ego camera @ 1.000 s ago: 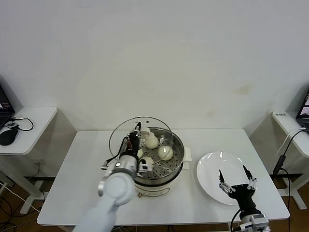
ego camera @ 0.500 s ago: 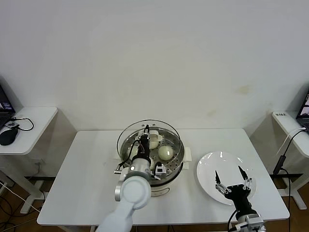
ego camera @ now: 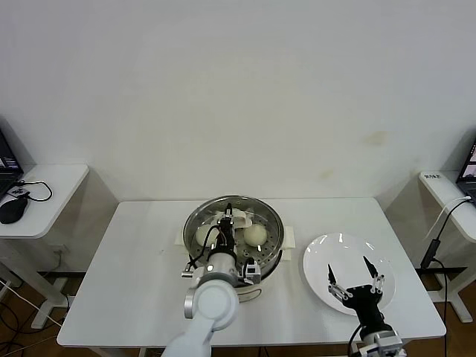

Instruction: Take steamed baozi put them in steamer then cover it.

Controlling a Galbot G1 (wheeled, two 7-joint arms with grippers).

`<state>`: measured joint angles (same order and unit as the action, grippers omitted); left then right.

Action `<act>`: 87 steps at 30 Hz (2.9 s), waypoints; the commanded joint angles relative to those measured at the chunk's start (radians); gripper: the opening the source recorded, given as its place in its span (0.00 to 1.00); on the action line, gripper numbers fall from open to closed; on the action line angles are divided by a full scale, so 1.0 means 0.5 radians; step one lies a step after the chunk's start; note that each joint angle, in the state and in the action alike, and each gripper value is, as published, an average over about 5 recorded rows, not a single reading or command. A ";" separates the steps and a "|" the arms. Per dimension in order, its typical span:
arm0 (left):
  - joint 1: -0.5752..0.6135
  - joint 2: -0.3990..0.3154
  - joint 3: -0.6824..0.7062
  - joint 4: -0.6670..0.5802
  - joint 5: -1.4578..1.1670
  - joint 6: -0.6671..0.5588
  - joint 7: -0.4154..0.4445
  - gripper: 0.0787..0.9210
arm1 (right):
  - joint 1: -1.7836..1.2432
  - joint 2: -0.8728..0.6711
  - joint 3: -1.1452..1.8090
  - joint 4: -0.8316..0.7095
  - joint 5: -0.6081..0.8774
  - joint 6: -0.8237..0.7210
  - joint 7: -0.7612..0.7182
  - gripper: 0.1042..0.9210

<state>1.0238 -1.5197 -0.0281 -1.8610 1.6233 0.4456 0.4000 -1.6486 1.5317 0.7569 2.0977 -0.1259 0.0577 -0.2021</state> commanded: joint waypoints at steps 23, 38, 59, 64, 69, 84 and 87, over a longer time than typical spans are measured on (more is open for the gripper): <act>-0.021 -0.061 -0.001 0.090 0.047 -0.012 -0.034 0.07 | 0.004 -0.004 -0.017 -0.010 -0.002 0.011 -0.010 0.88; 0.026 -0.047 -0.006 0.024 0.021 -0.038 -0.070 0.18 | -0.005 -0.004 -0.029 -0.002 -0.008 0.015 -0.014 0.88; 0.578 0.344 -0.033 -0.836 -0.517 -0.142 -0.213 0.86 | -0.065 -0.001 -0.037 0.006 -0.018 0.026 -0.010 0.88; 0.883 0.398 -0.303 -1.045 -1.276 -0.193 -0.540 0.88 | -0.073 -0.056 -0.012 -0.029 0.040 0.034 -0.007 0.88; 1.082 0.478 -0.885 -1.051 -2.711 -0.459 -0.958 0.88 | -0.084 -0.077 -0.030 -0.050 0.057 0.033 -0.006 0.88; 1.525 0.506 -1.499 -0.750 -3.862 -0.895 -1.028 0.88 | -0.250 -0.118 -0.038 -0.001 0.098 0.001 -0.010 0.88; 1.578 0.487 -1.481 -0.661 -3.895 -0.964 -1.012 0.88 | -0.262 -0.115 -0.035 -0.009 0.090 0.008 -0.008 0.88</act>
<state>1.6529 -1.2801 -0.6105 -2.2819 0.1585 0.1253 -0.0643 -1.7412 1.4858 0.7386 2.0913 -0.0898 0.0630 -0.2074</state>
